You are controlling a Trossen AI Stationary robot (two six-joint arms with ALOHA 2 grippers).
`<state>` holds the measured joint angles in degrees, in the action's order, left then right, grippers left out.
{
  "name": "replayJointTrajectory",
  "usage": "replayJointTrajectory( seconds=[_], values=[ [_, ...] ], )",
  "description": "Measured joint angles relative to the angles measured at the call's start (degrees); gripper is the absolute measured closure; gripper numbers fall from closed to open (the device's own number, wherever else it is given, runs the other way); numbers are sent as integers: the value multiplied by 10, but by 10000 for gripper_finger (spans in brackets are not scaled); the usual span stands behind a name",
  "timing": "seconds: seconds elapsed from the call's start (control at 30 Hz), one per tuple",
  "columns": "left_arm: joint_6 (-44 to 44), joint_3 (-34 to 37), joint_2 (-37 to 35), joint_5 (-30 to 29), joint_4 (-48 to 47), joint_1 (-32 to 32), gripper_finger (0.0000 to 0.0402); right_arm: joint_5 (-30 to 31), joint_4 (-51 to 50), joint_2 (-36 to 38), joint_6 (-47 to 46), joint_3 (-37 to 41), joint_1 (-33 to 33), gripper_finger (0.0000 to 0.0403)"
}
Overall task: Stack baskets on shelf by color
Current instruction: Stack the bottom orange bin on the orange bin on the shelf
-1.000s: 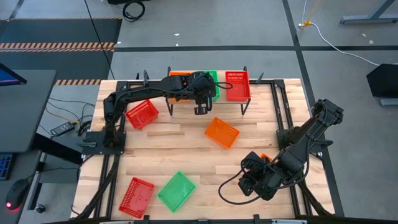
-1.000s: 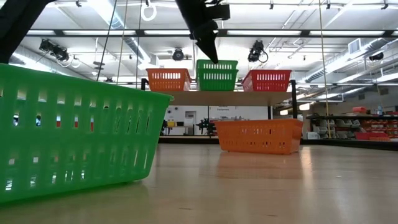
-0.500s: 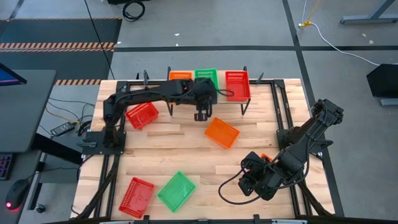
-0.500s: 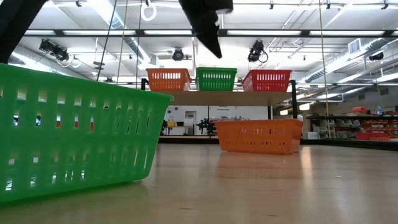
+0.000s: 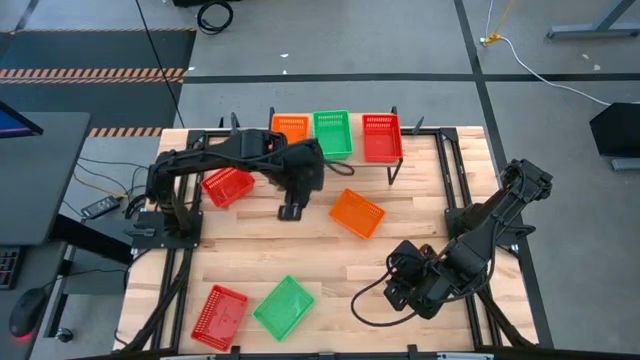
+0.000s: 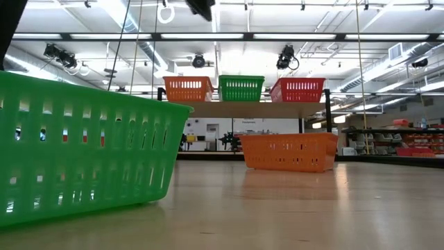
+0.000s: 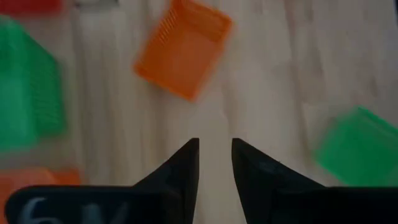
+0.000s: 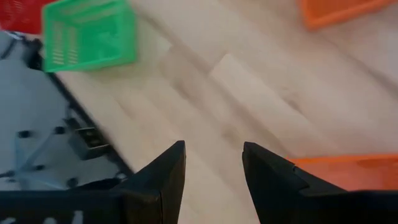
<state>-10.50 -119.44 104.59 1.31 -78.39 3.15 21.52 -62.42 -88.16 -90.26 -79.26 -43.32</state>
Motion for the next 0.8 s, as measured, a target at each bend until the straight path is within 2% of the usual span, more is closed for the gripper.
replayJointTrajectory(
  seconds=[0.17,0.33,0.43,0.57,0.67,0.8],
  values=[
    [73,1,-3,4,-47,-31,306,1,-45,0,47,0,27,238],
    [137,1,-6,5,-23,-77,306,7,-57,0,144,0,54,238],
    [184,7,0,-11,54,-98,307,11,-77,3,187,0,63,238],
    [283,41,13,-79,196,-104,307,10,-91,32,195,-2,42,238],
    [362,76,24,-103,296,-95,304,-5,-112,62,160,-3,13,238],
    [432,115,60,-107,390,-88,301,-29,-155,98,64,-3,-34,238]
  ],
)
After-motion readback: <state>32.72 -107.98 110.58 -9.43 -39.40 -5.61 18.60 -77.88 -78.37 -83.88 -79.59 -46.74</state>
